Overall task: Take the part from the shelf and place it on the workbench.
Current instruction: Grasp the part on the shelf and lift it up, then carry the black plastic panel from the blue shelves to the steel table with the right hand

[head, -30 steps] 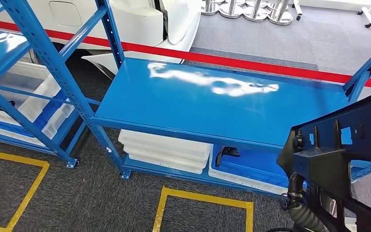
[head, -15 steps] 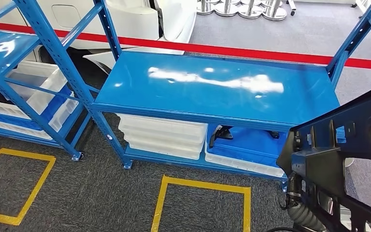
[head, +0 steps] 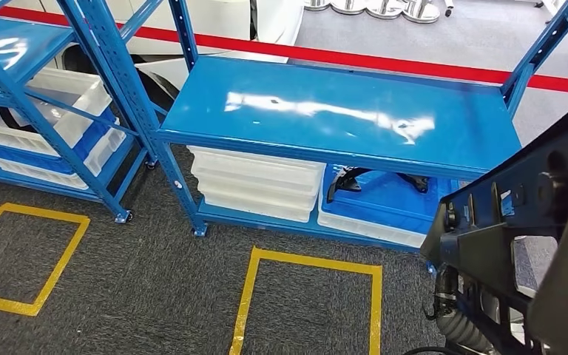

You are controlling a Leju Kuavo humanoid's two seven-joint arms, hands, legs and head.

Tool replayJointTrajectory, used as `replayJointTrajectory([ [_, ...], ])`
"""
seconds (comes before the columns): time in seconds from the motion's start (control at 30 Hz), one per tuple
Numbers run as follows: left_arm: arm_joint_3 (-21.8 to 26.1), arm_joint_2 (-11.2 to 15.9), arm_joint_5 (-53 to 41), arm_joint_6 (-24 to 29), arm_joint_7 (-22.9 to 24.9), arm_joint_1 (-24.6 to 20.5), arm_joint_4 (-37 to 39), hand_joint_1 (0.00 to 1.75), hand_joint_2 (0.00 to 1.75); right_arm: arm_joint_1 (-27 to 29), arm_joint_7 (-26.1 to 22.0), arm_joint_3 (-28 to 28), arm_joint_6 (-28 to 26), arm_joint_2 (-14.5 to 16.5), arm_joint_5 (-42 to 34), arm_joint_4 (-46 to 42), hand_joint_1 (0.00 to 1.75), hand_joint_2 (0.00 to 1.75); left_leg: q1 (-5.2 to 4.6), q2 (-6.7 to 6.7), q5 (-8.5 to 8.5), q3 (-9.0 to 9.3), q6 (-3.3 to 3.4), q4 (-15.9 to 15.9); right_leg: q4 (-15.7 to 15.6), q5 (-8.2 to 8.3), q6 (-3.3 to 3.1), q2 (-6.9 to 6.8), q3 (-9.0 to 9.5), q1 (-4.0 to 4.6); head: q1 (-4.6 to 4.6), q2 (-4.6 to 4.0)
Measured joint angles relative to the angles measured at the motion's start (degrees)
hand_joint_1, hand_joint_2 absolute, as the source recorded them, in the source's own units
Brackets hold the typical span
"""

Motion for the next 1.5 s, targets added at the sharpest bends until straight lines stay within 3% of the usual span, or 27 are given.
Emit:
replayJointTrajectory([
  [0.03, 0.0, 0.0, 0.0, -0.1, 0.0, 0.0, 0.0, 0.0, 0.0, 0.0, 0.0, 0.0, 0.0, 0.0, 0.0, 0.1, 1.75, 1.75, 0.02, 0.05, 0.54, -0.83, -0.07, 0.1, 3.0, -0.89, 0.24, -0.01, -0.49, -0.15, 0.0, 0.0],
  [0.1, 0.0, -0.1, 0.0, -0.2, 0.1, -0.1, -0.1, 0.0, 0.0, 0.0, 0.0, 0.0, 0.0, 0.0, 0.0, 0.3, 1.75, 1.75, 0.15, 0.13, 1.6, -2.7, -0.33, 0.6, 3.5, 0.97, 0.53, -0.03, 1.18, -0.35, -0.01, 0.0],
  [0.17, 0.0, -0.1, 0.0, -0.3, 0.1, -0.1, -0.2, 0.0, 0.0, 0.0, 0.0, 0.0, 0.0, 0.0, 0.0, 0.4, 1.75, 1.75, 0.22, 0.11, 2.51, -4.39, -0.81, 1.2, -3.3, 3.67, 0.62, -0.05, 6.67, -0.53, 0.02, 0.0],
  [0.23, 0.0, -0.1, 0.0, -0.3, 0.1, -0.2, -0.3, 0.0, 0.0, -0.2, 0.0, 0.0, 0.0, 0.0, 0.0, 0.5, 1.75, 1.75, 0.06, 0.06, 3.35, -5.47, -1.46, 1.7, -11.4, 3.35, 0.08, 0.05, 11.98, -0.56, 0.02, 0.0],
  [0.27, 0.0, -0.1, 0.0, -0.3, 0.1, -0.2, -0.4, 0.0, 0.0, -0.2, 0.0, 0.0, 0.0, 0.0, 0.0, 0.5, 1.75, 1.75, -0.03, 0.04, 3.85, -5.83, -1.79, 1.8, -13.6, 2.78, -0.35, 0.1, 13.18, -0.5, 0.03, 0.0],
  [0.33, 0.0, -0.1, 0.0, -0.3, 0.1, -0.2, -0.4, 0.0, 0.0, -0.2, 0.0, 0.0, 0.0, 0.0, 0.0, 0.6, 1.75, 1.75, 0.02, -0.04, 4.67, -6.43, -2.44, 1.8, -14.6, 2.93, -1.41, 0.04, 12.85, -0.47, 0.03, 0.0],
  [0.4, 0.0, 0.0, 0.0, -0.3, 0.2, -0.2, -0.4, 0.0, 0.0, -0.1, 0.2, 0.0, 0.0, 0.0, -0.1, 0.7, 1.75, 1.75, 0.11, -0.2, 2.5, -7.32, -2.99, 3.7, -14.6, 3.92, -2.36, -0.17, 12.02, -0.55, -0.08, 0.0],
  [0.5, 0.0, 0.0, 0.0, -0.4, 0.2, -0.2, -0.4, 0.0, 0.0, -0.1, 0.4, 0.0, 0.0, 0.0, -0.3, 0.9, 1.75, 1.75, 0.16, -0.29, -5.64, -10.16, -3.33, 14.4, -14.7, 5.47, -3.18, -0.31, 10.43, -0.33, -0.32, 0.0],
  [0.53, 0.0, 0.0, 0.0, -0.4, 0.2, -0.2, -0.4, 0.0, 0.0, 0.0, 0.5, 0.0, 0.0, 0.0, -0.3, 0.9, 1.75, 1.75, 0.15, -0.29, -7.12, -10.71, -3.28, 17.7, -14.6, 5.97, -3.25, -0.3, 9.81, -0.18, -0.33, 0.0],
  [0.6, 0.0, 0.0, 0.0, -0.4, 0.2, -0.2, -0.4, 0.0, 0.0, 0.0, 0.6, 0.0, 0.0, 0.0, -0.3, 1.1, 1.75, 1.75, 0.09, -0.32, -6.37, -9.24, -2.83, 19.0, -14.5, 6.97, -3.32, -0.21, 8.49, 0.17, -0.37, 0.0],
  [0.67, 0.0, 0.1, 0.0, -0.3, 0.0, -0.2, -0.4, 0.0, 0.0, 0.1, 0.7, 0.0, 0.0, 0.0, -0.3, 1.2, 1.75, 1.75, -0.28, -0.48, -3.42, -3.99, -1.68, 12.5, -14.4, 7.92, -3.28, -0.03, 7.33, 0.5, -0.39, 0.0],
  [0.73, 0.0, 0.2, -0.1, 0.0, -0.2, 0.0, -0.4, 0.0, 0.0, 0.1, 0.7, 0.0, 0.0, 0.0, -0.3, 1.2, 1.75, 1.75, -0.86, -0.58, -2.47, 1.77, -0.53, 4.0, -14.3, 8.78, -2.98, 0.08, 6.61, 0.76, -0.37, 0.0],
  [0.77, 0.0, 0.2, -0.2, 0.1, -0.2, 0.1, -0.3, 0.0, 0.0, 0.1, 0.8, 0.0, 0.0, 0.0, -0.4, 1.2, 1.75, 1.75, -1.12, -0.61, -2.57, 3.3, -0.3, 1.4, -14.3, 9.26, -2.78, 0.07, 6.34, 0.76, -0.39, 0.0],
  [0.83, 0.0, 0.1, -0.2, 0.2, -0.2, 0.2, -0.3, 0.0, 0.0, 0.2, 0.9, 0.0, 0.0, 0.0, -0.5, 1.2, 1.75, 1.75, -1.11, -0.54, -2.27, 3.37, -0.29, -0.4, -14.3, 10.31, -2.23, 0.05, 5.85, 0.77, -0.44, 0.0],
  [0.9, 0.0, -0.1, -0.2, 0.1, -0.1, 0.2, -0.4, 0.0, 0.0, 0.3, 1.0, 0.0, 0.0, -0.1, -0.6, 1.2, 1.75, 1.75, -0.69, -0.42, -0.98, 2.06, 0.0, -0.9, -12.8, 8.82, -1.51, 0.4, 4.77, 0.84, -0.36, 0.0],
  [1.0, 0.0, -0.3, -0.2, 0.0, 0.0, 0.1, -0.4, 0.0, 0.0, 0.5, 1.2, -0.1, 0.0, -0.4, -0.8, 1.5, 1.75, 1.75, -0.31, -0.14, 1.05, -0.46, 0.39, -1.0, -3.0, 0.27, -0.3, 0.56, 1.88, 0.43, 0.07, 0.0],
  [1.03, 0.0, -0.4, -0.2, 0.0, 0.1, 0.0, -0.5, 0.0, 0.0, 0.5, 1.3, -0.1, 0.0, -0.5, -0.8, 1.6, 1.75, 1.75, -0.32, -0.07, 1.65, -1.35, 0.37, -0.8, 0.5, -1.64, -0.08, 0.45, 1.31, 0.29, 0.07, 0.0],
  [1.07, 0.0, -0.4, -0.2, -0.1, 0.1, 0.0, -0.5, 0.0, 0.0, 0.6, 1.5, -0.1, -0.1, -0.5, -0.8, 1.7, 1.75, 1.75, -0.32, -0.02, 2.22, -2.29, 0.32, -0.5, 2.7, -1.97, 0.04, 0.34, 1.45, 0.21, 0.07, 0.0],
  [1.1, 0.0, -0.4, -0.2, -0.2, 0.1, -0.1, -0.5, 0.0, 0.0, 0.7, 1.8, -0.1, -0.1, -0.6, -0.8, 1.8, 1.75, 1.75, -0.31, 0.03, 2.79, -3.28, 0.24, -0.3, 3.4, -1.18, 0.09, 0.24, 2.3, 0.17, 0.07, 0.0],
  [1.13, 0.0, -0.5, -0.2, -0.3, 0.2, -0.1, -0.5, 0.0, 0.0, 0.7, 2.1, 0.0, -0.2, -0.7, -0.8, 1.9, 1.75, 1.75, -0.31, 0.07, 3.38, -4.31, 0.12, 0.0, 2.0, 0.44, 0.02, 0.17, 4.19, 0.15, 0.07, 0.0],
  [1.2, 0.0, -0.5, -0.2, -0.4, 0.2, -0.2, -0.7, 0.0, 0.0, 0.7, 2.6, 0.0, -0.3, -0.9, -0.6, 1.9, 1.75, 1.75, -0.41, 0.09, 4.44, -5.75, -0.24, 0.7, -5.7, 2.44, -0.33, 0.12, 10.65, 0.18, 0.07, 0.0],
  [1.27, 0.0, -0.5, -0.2, -0.4, 0.2, -0.4, -0.8, 0.0, 0.0, 0.6, 2.9, 0.1, -0.4, -1.0, -0.5, 1.9, 1.75, 1.75, -0.56, 0.04, 5.65, -6.5, -0.75, 1.2, -13.9, 1.67, -0.91, 0.09, 16.22, 0.34, 0.03, 0.0],
  [1.3, 0.0, -0.5, -0.2, -0.4, 0.2, -0.4, -0.9, 0.0, 0.0, 0.6, 2.9, 0.1, -0.4, -1.1, -0.4, 1.9, 1.75, 1.75, -0.58, 0.03, 6.33, -6.82, -1.06, 1.2, -16.0, 1.28, -1.18, 0.09, 17.35, 0.46, 0.06, 0.0],
  [1.37, 0.0, -0.5, -0.2, -0.4, 0.2, -0.3, -0.9, 0.0, 0.0, 0.8, 3.0, 0.2, -0.4, -1.3, -0.3, 2.0, 1.75, 1.75, -0.51, -0.12, 7.18, -7.32, -1.72, 1.1, -16.5, 2.04, -1.74, -0.07, 16.3, 0.39, 0.0, 0.0],
  [1.4, 0.0, -0.4, -0.2, -0.4, 0.2, -0.2, -0.9, 0.0, 0.0, 0.8, 3.0, 0.2, -0.4, -1.3, -0.3, 2.1, 1.75, 1.75, -0.47, -0.22, 6.05, -7.76, -2.08, 1.9, -16.6, 2.6, -2.07, -0.19, 15.62, 0.27, -0.01, 0.0],
  [1.43, 0.0, -0.4, -0.2, -0.4, 0.2, -0.2, -0.9, 0.0, 0.0, 0.8, 3.1, 0.2, -0.5, -1.4, -0.3, 2.2, 1.75, 1.75, -0.42, -0.31, 3.63, -8.44, -2.39, 3.9, -16.6, 3.33, -2.42, -0.34, 14.77, 0.13, -0.09, 0.0],
  [1.5, 0.0, -0.3, -0.2, -0.4, 0.3, -0.2, -0.9, 0.0, 0.0, 0.8, 3.1, 0.2, -0.5, -1.4, -0.4, 2.3, 1.75, 1.75, -0.21, -0.36, -3.15, -10.0, -2.83, 11.1, -16.5, 4.76, -2.84, -0.46, 13.03, 0.08, -0.21, 0.0],
])
